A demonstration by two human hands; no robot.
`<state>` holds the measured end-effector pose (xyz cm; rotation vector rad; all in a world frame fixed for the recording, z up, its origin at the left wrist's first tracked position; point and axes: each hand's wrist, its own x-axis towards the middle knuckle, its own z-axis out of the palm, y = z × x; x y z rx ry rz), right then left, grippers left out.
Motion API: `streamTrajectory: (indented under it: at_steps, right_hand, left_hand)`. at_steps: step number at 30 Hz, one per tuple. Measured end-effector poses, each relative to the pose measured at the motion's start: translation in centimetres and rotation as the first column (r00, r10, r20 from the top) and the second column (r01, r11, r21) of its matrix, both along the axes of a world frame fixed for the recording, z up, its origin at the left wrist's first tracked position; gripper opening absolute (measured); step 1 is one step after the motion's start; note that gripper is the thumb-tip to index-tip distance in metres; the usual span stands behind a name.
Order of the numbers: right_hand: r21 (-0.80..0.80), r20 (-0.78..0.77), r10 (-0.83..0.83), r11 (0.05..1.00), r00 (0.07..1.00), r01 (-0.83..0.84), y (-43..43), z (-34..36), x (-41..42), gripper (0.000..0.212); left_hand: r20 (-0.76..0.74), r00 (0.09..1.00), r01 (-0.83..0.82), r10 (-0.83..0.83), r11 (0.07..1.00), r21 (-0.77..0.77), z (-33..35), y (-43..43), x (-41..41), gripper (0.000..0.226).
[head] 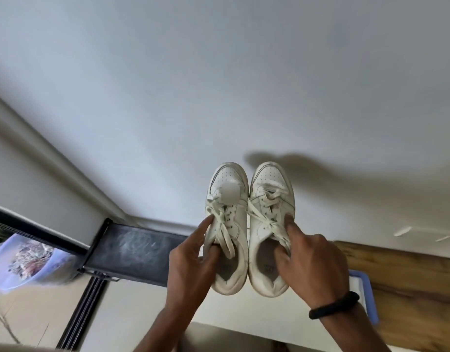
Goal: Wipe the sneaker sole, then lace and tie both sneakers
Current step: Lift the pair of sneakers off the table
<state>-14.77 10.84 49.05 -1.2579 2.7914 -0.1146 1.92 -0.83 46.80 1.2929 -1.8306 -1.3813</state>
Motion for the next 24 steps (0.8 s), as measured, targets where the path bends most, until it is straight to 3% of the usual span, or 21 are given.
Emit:
streamTrajectory:
  at_steps: [7, 24]
  right_hand:
    - [-0.007, -0.041, 0.008, 1.0, 0.999, -0.009, -5.9, 1.9, 5.3, 0.061]
    - [-0.05, 0.064, 0.148, 0.988, 0.987, -0.145, -28.0, -1.0, 20.6, 0.065]
  left_hand:
    - [0.009, 1.0, 0.022, -0.022, 0.999, -0.024, 1.3, -6.1, 5.3, 0.054]
    - [0.058, 0.996, -0.073, 0.073, 0.997, -0.011, 0.2, -27.3, 22.2, 0.058]
